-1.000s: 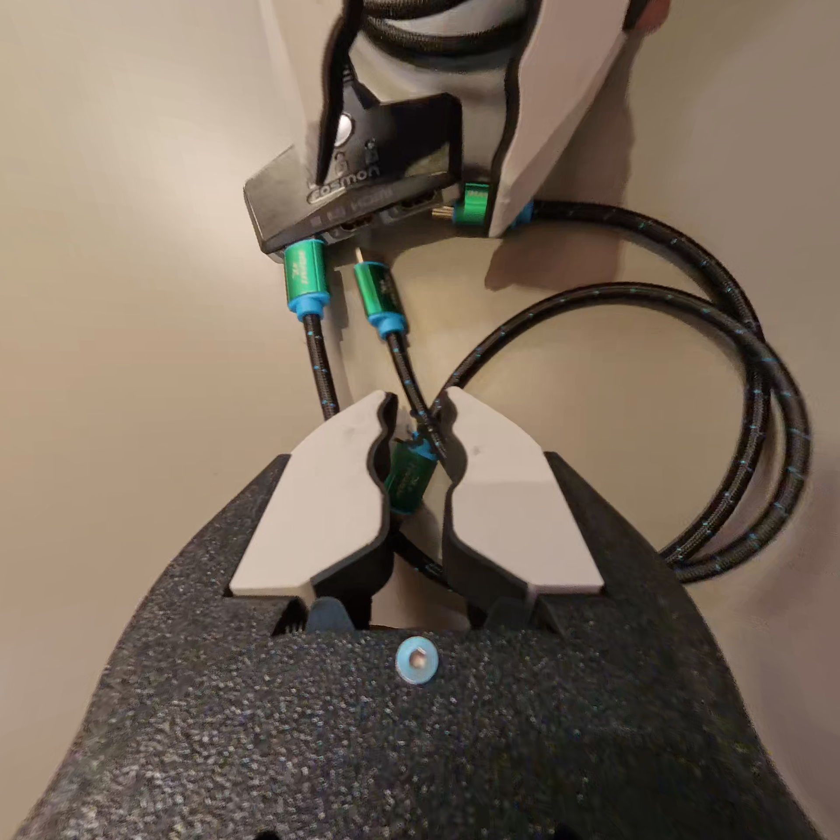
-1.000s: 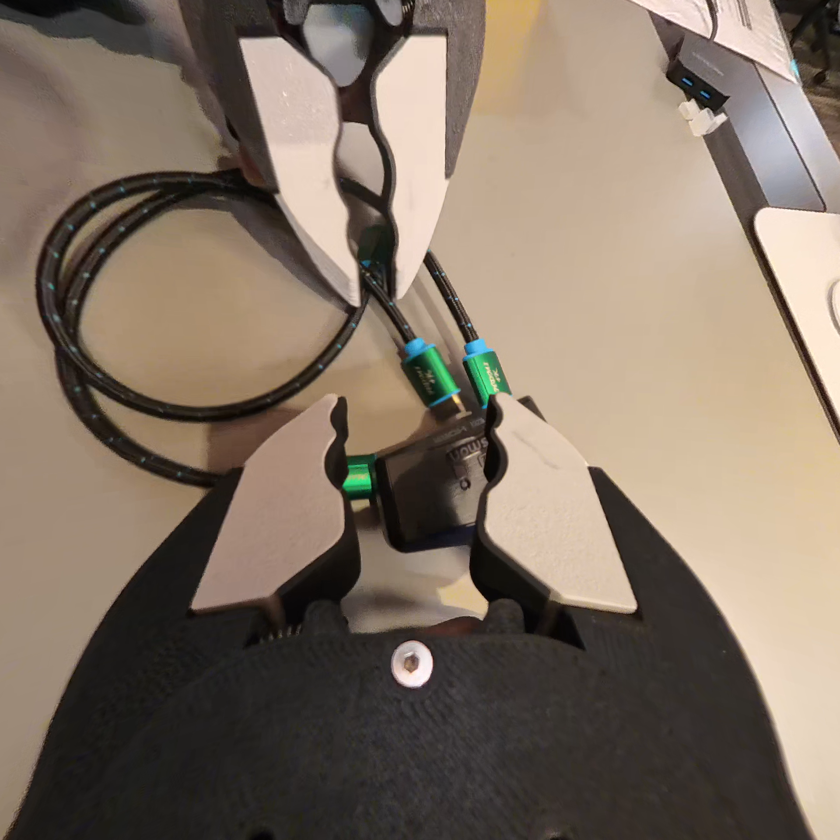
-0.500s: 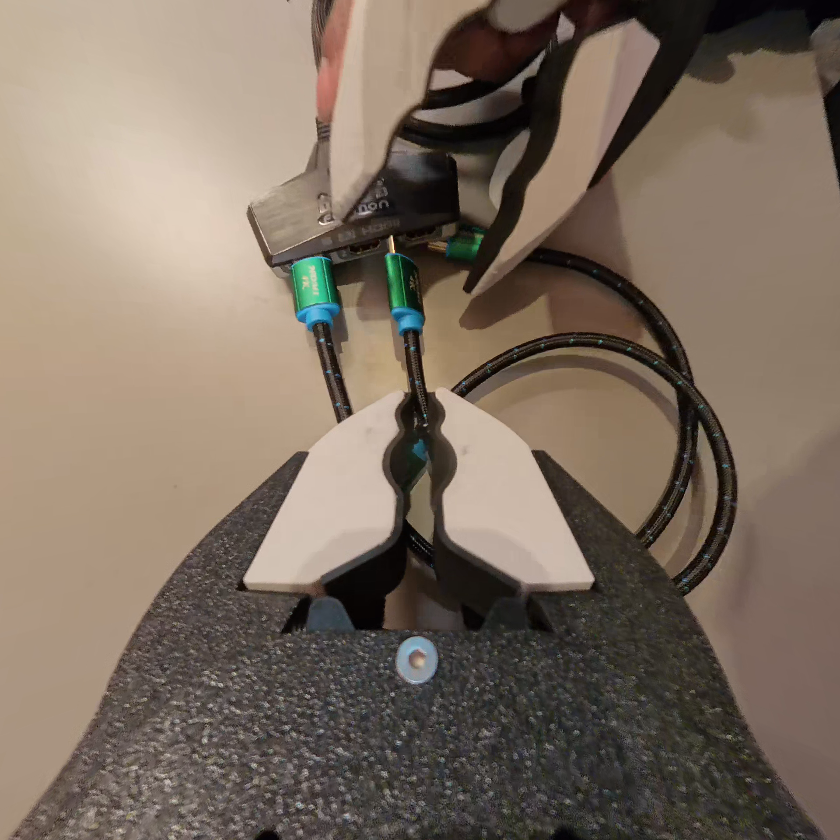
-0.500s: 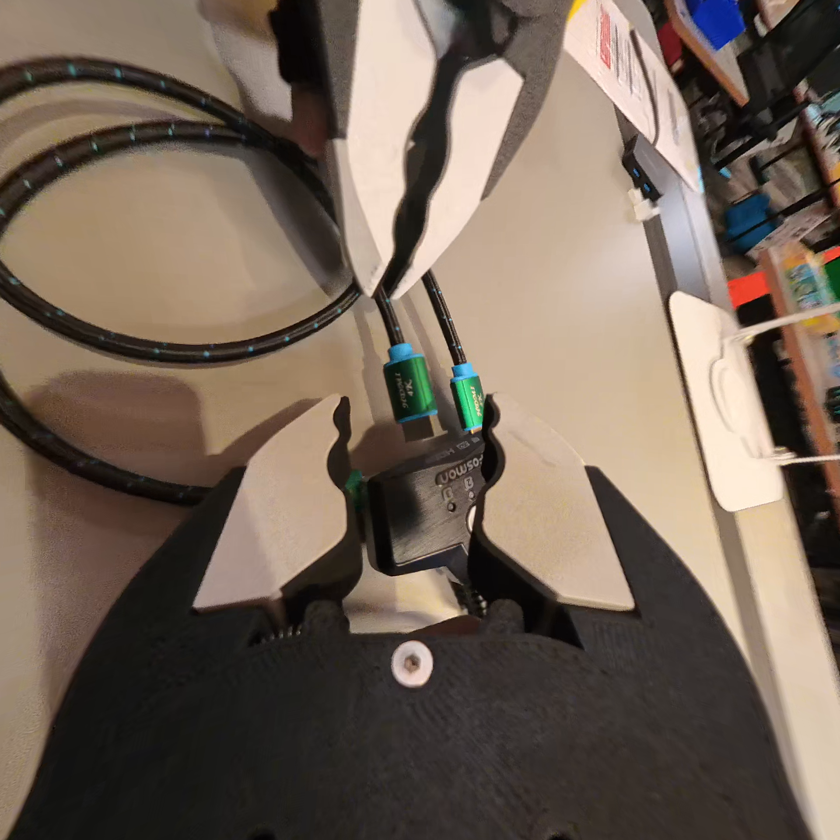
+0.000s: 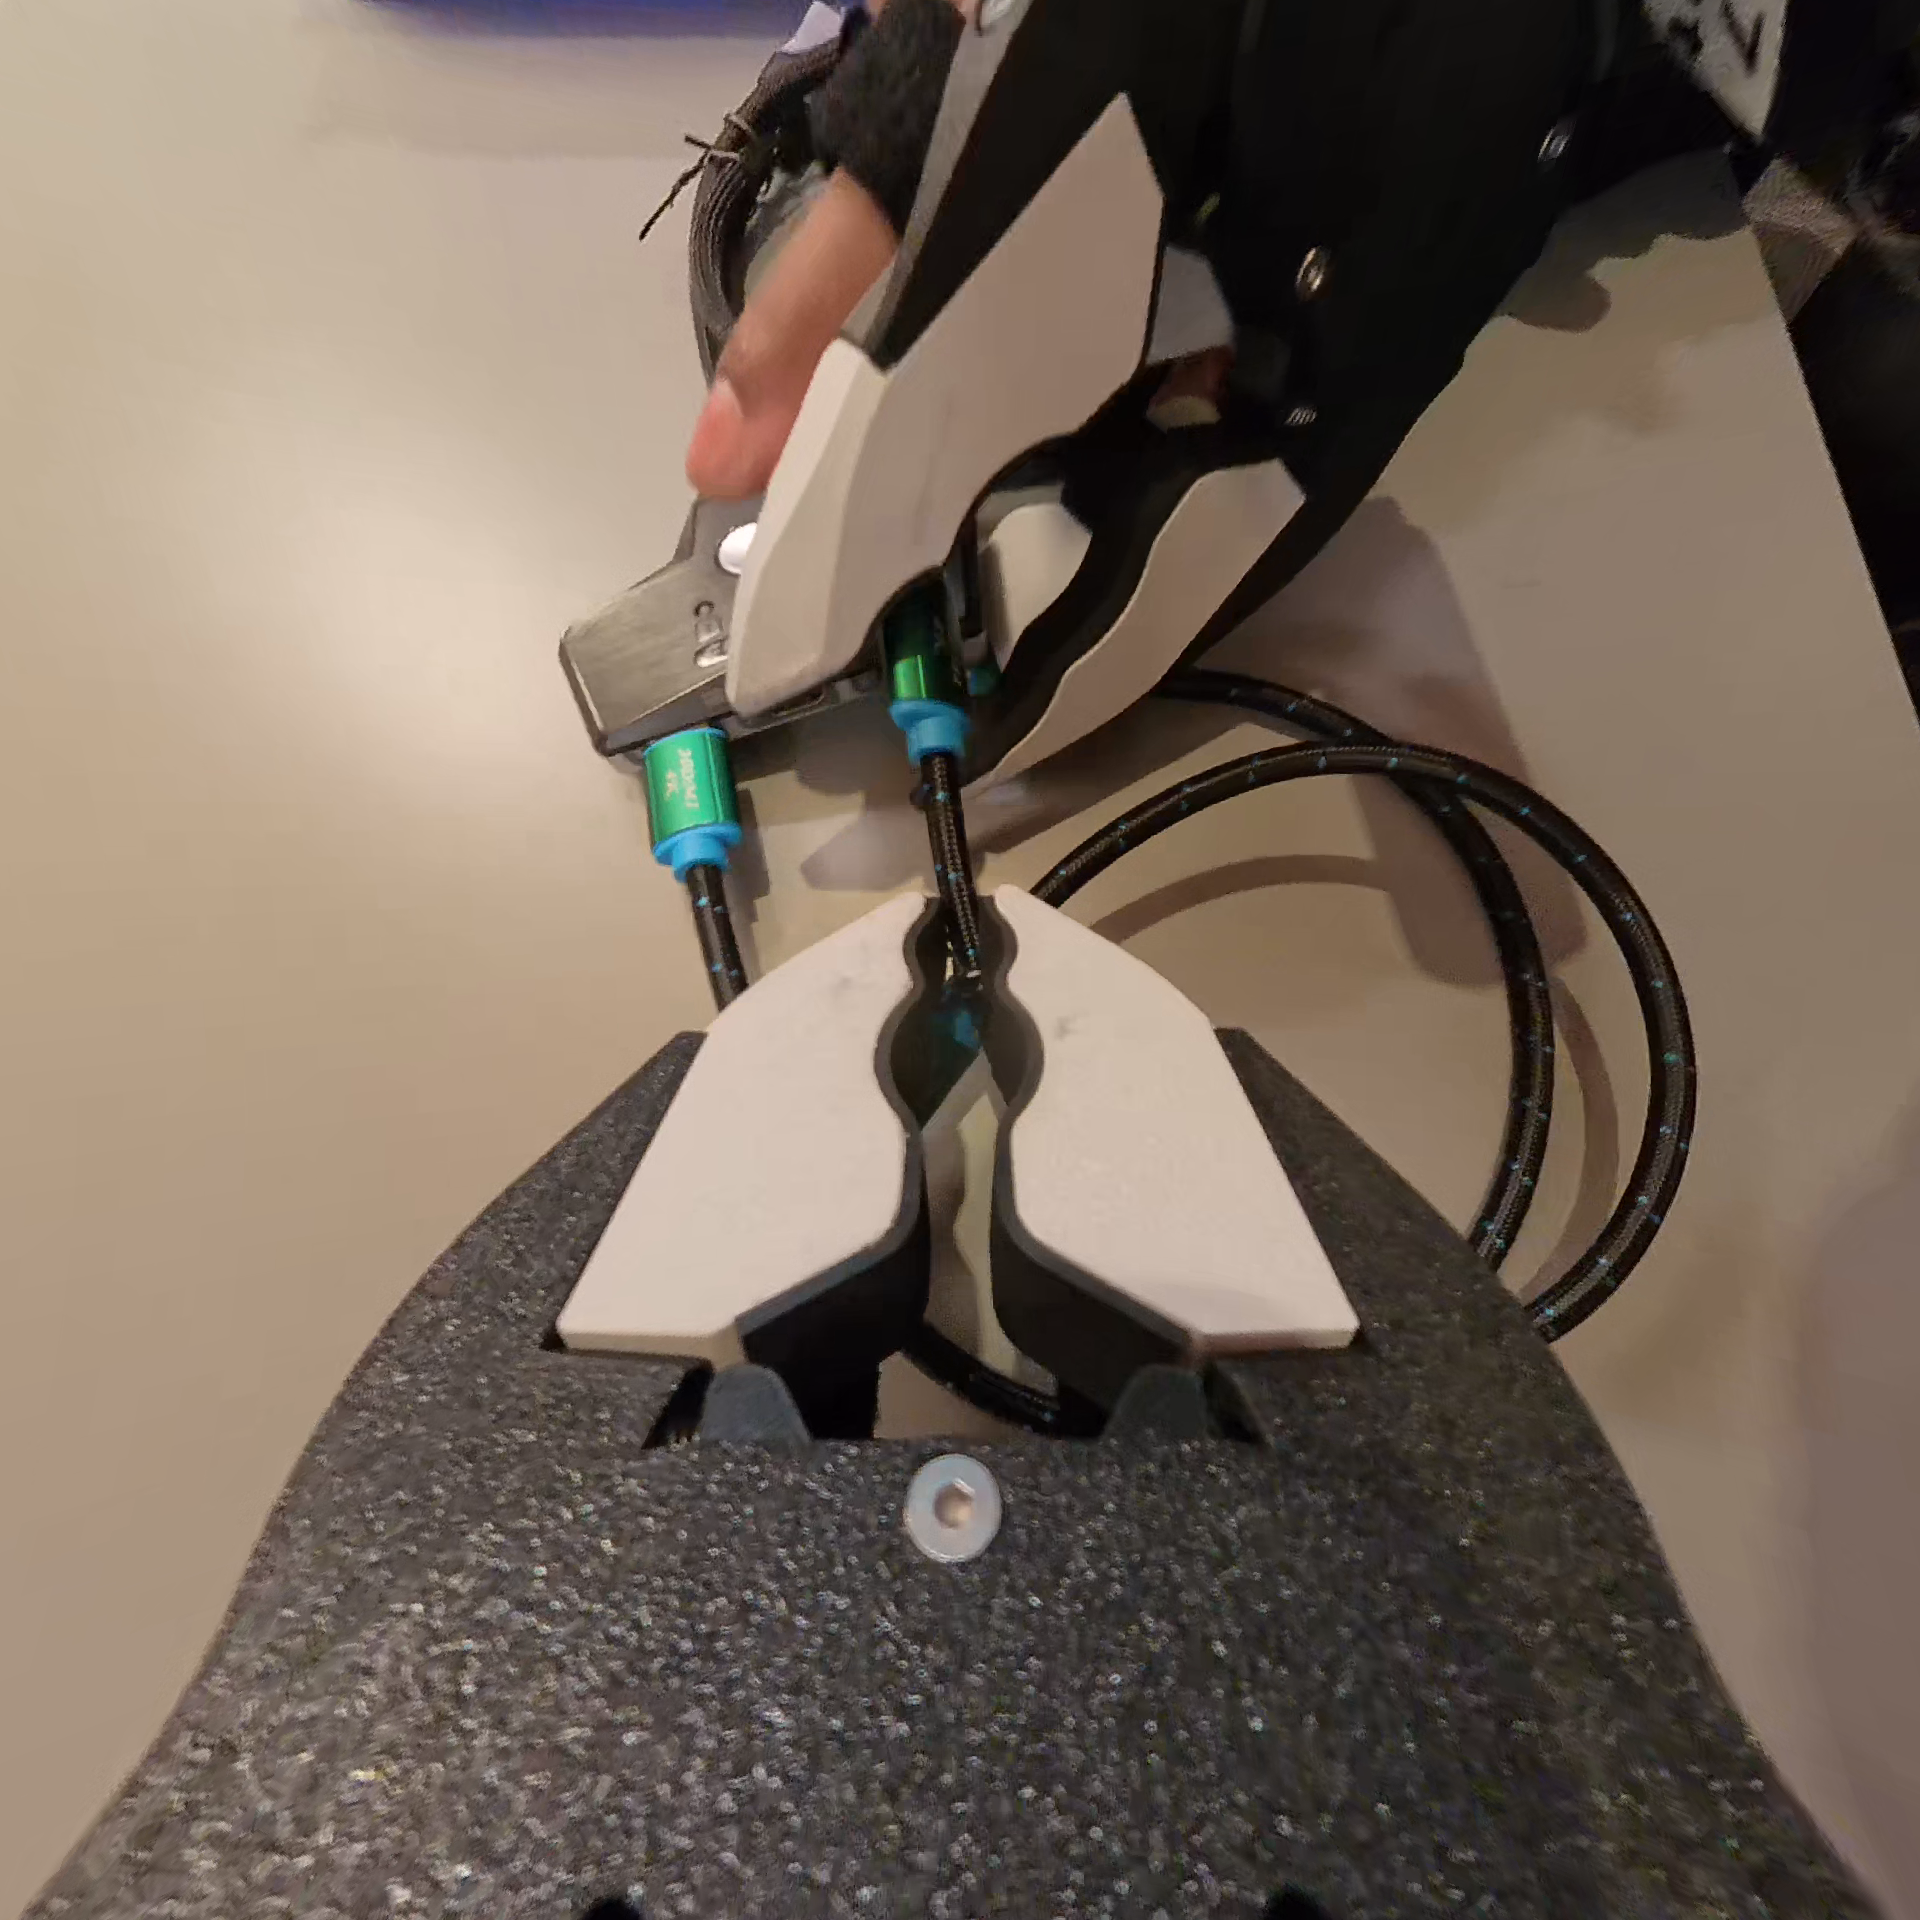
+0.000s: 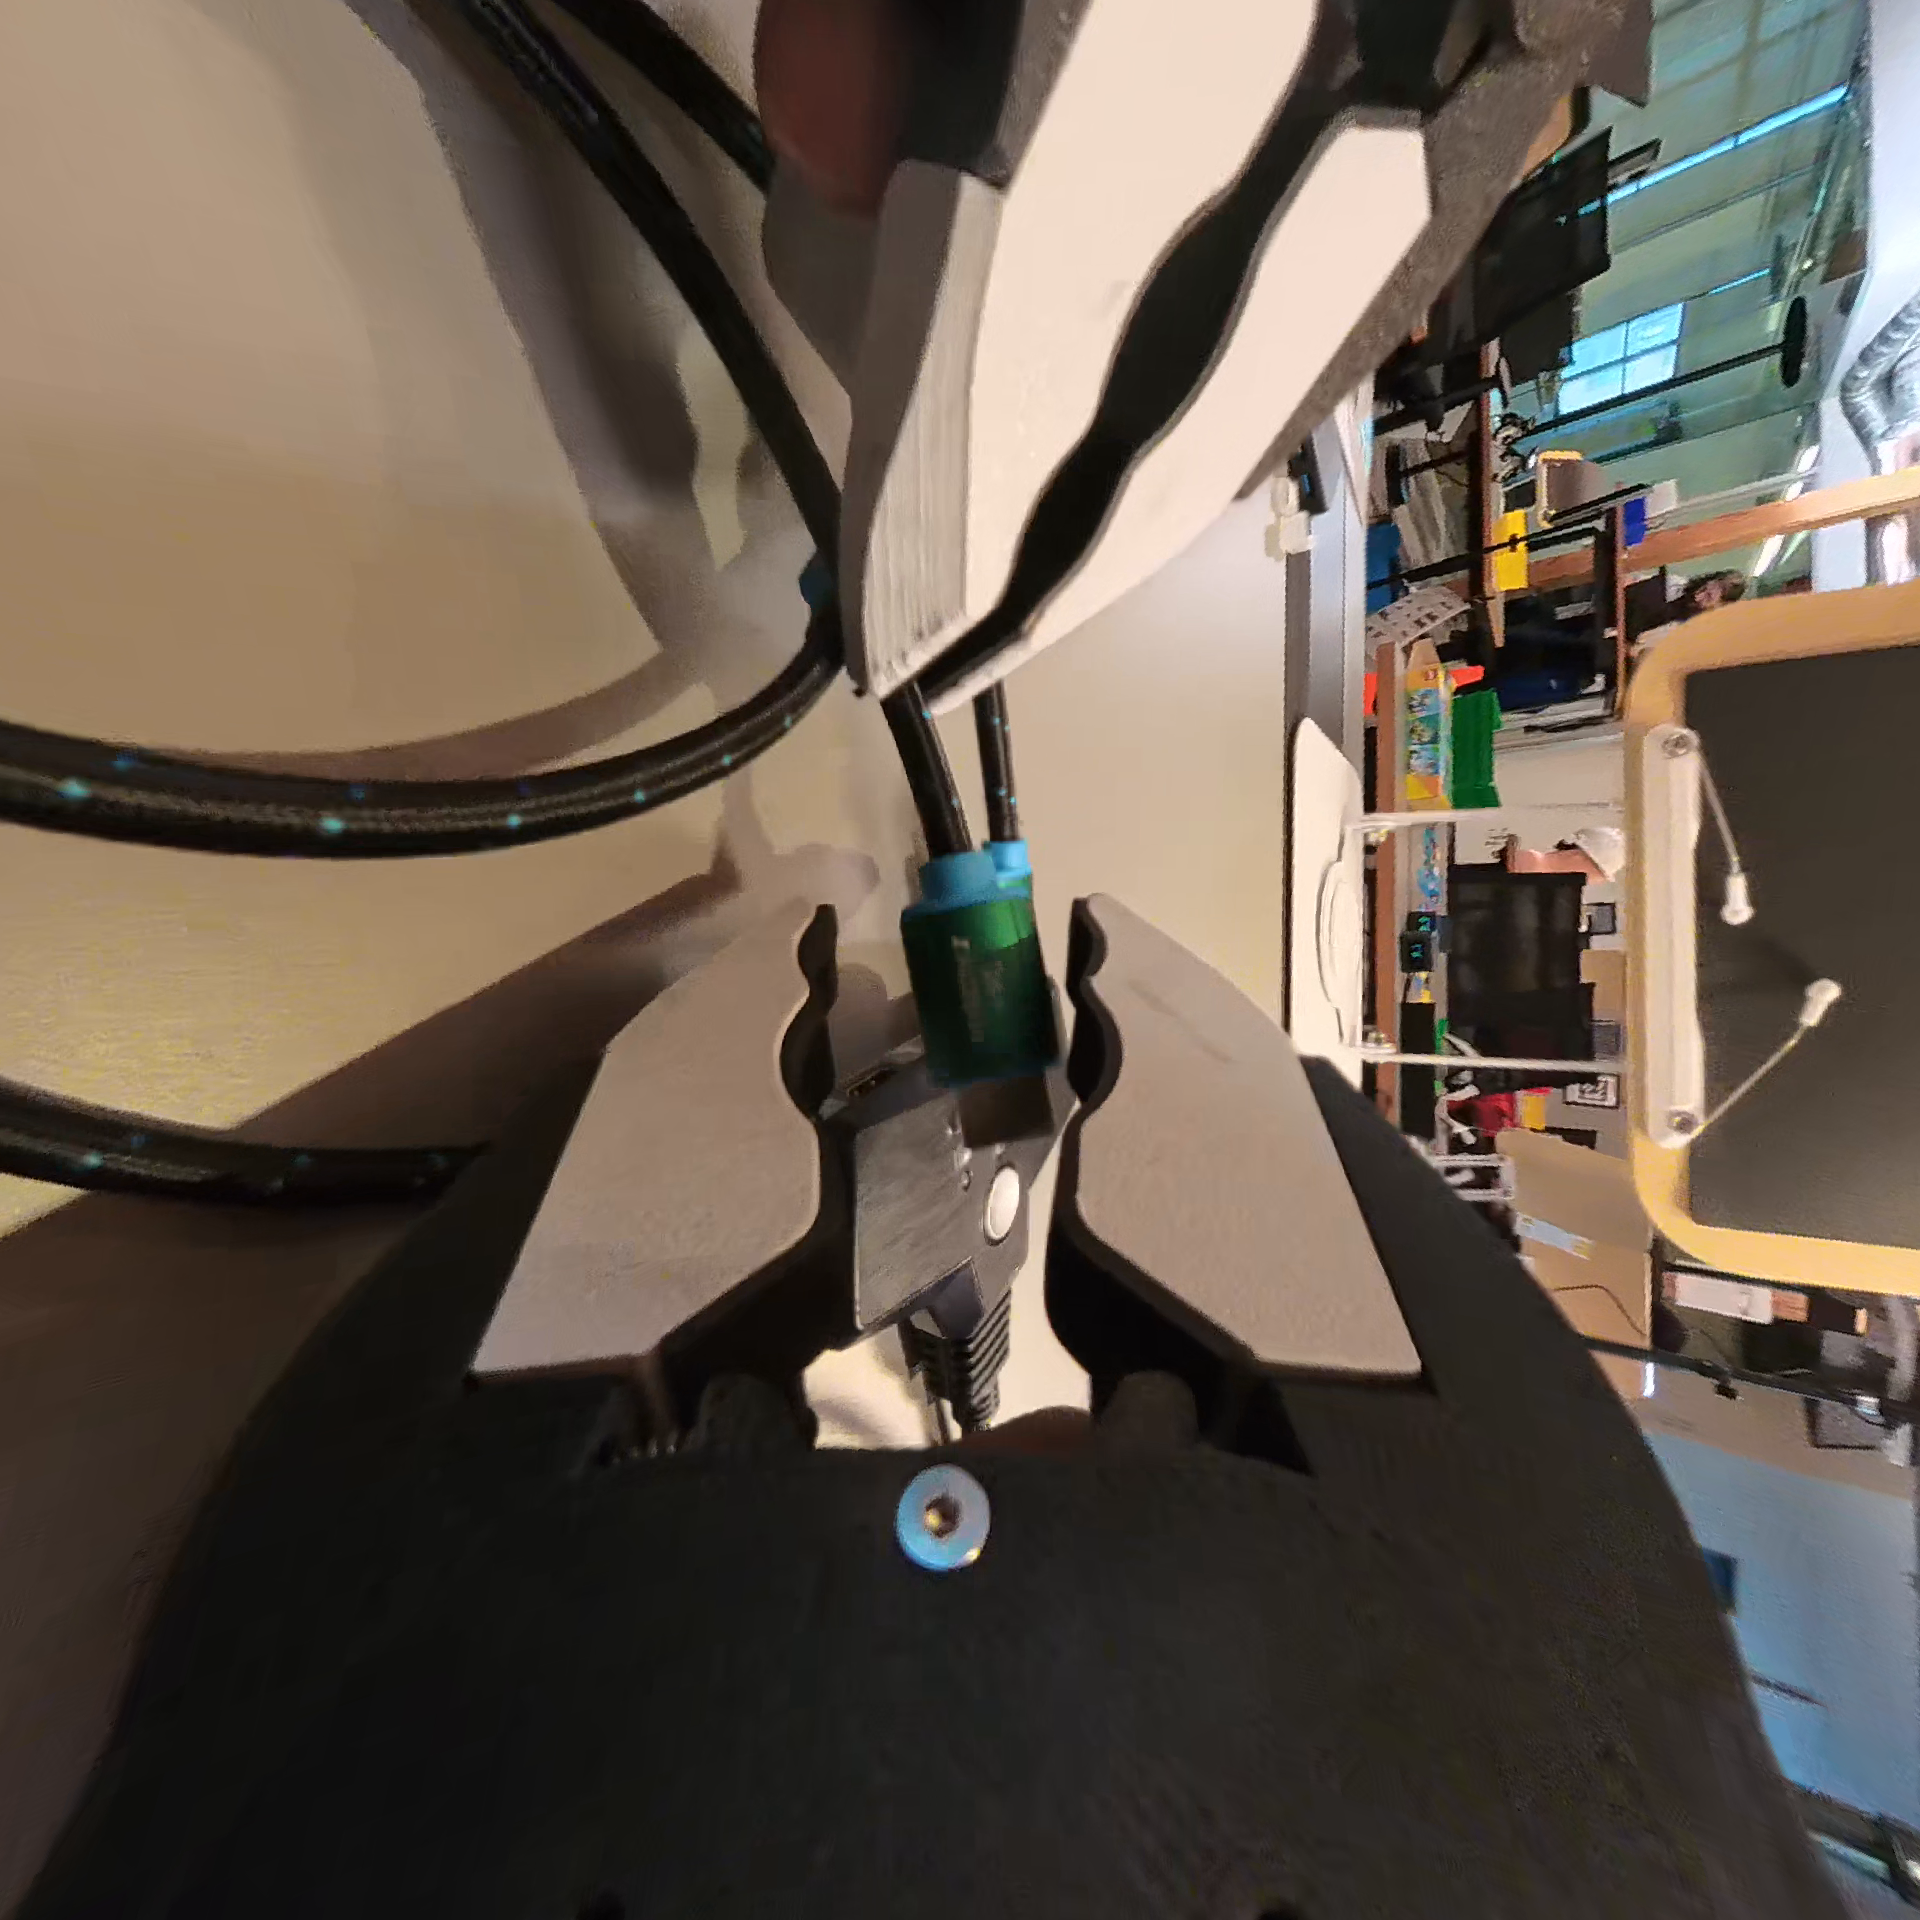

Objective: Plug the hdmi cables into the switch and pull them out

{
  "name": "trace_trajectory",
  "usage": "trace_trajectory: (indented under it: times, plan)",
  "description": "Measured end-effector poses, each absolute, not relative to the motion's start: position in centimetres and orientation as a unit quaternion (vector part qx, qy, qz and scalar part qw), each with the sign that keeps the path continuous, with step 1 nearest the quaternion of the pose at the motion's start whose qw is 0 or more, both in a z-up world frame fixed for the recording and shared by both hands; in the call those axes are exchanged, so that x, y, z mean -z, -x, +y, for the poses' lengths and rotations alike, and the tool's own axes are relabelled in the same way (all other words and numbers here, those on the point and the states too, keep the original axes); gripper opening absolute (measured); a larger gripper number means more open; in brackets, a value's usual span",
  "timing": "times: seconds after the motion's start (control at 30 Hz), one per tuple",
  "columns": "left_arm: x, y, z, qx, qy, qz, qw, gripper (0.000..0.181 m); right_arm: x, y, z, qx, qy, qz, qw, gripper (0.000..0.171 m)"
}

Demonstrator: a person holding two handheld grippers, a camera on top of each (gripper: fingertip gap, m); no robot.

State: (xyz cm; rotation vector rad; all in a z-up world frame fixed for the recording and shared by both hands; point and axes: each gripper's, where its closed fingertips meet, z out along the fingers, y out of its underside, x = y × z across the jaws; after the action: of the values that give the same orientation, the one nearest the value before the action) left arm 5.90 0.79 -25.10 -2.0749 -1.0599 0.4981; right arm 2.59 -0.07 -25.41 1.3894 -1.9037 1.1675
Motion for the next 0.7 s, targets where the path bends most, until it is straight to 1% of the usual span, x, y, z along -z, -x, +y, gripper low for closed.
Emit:
trace_trajectory:
  times: [0.03, 0.07, 0.1, 0.17, 0.3, 0.37, 0.5, 0.6, 0.7]
  plan:
    - [25.0, -5.9, 1.1, -0.196, 0.810, -0.407, 0.374, 0.006, 25.5, -2.8, 0.0, -0.429, -0.517, -0.695, 0.256, 0.036]
    - [25.0, -5.9, 1.4, -0.198, 0.812, -0.398, 0.379, 0.006, 25.6, -2.9, 0.1, -0.430, -0.524, -0.689, 0.257, 0.025]
    - [24.9, -6.0, 1.6, -0.200, 0.815, -0.388, 0.380, 0.007, 25.6, -3.0, 0.2, -0.432, -0.529, -0.684, 0.257, 0.020]
    - [24.8, -6.1, 1.6, -0.215, 0.820, -0.371, 0.378, 0.008, 25.5, -2.9, 0.3, -0.436, -0.534, -0.678, 0.254, 0.019]
    - [24.1, -6.6, 0.7, -0.243, 0.822, -0.346, 0.381, 0.031, 25.5, -2.5, 0.9, -0.446, -0.548, -0.670, 0.229, 0.019]
    - [23.7, -7.0, 0.2, -0.254, 0.822, -0.335, 0.384, 0.036, 25.7, -2.2, 1.2, -0.445, -0.554, -0.669, 0.218, 0.019]
    - [23.4, -7.2, -0.7, -0.263, 0.816, -0.337, 0.389, 0.039, 25.5, -2.6, 1.8, -0.458, -0.565, -0.659, 0.194, 0.019]
    - [24.1, -7.2, -0.7, -0.247, 0.816, -0.349, 0.389, 0.038, 25.0, -3.4, 2.2, -0.473, -0.575, -0.642, 0.181, 0.019]
    - [24.5, -7.6, 0.5, -0.208, 0.816, -0.344, 0.415, 0.038, 24.8, -3.8, 2.4, -0.477, -0.585, -0.630, 0.182, 0.019]
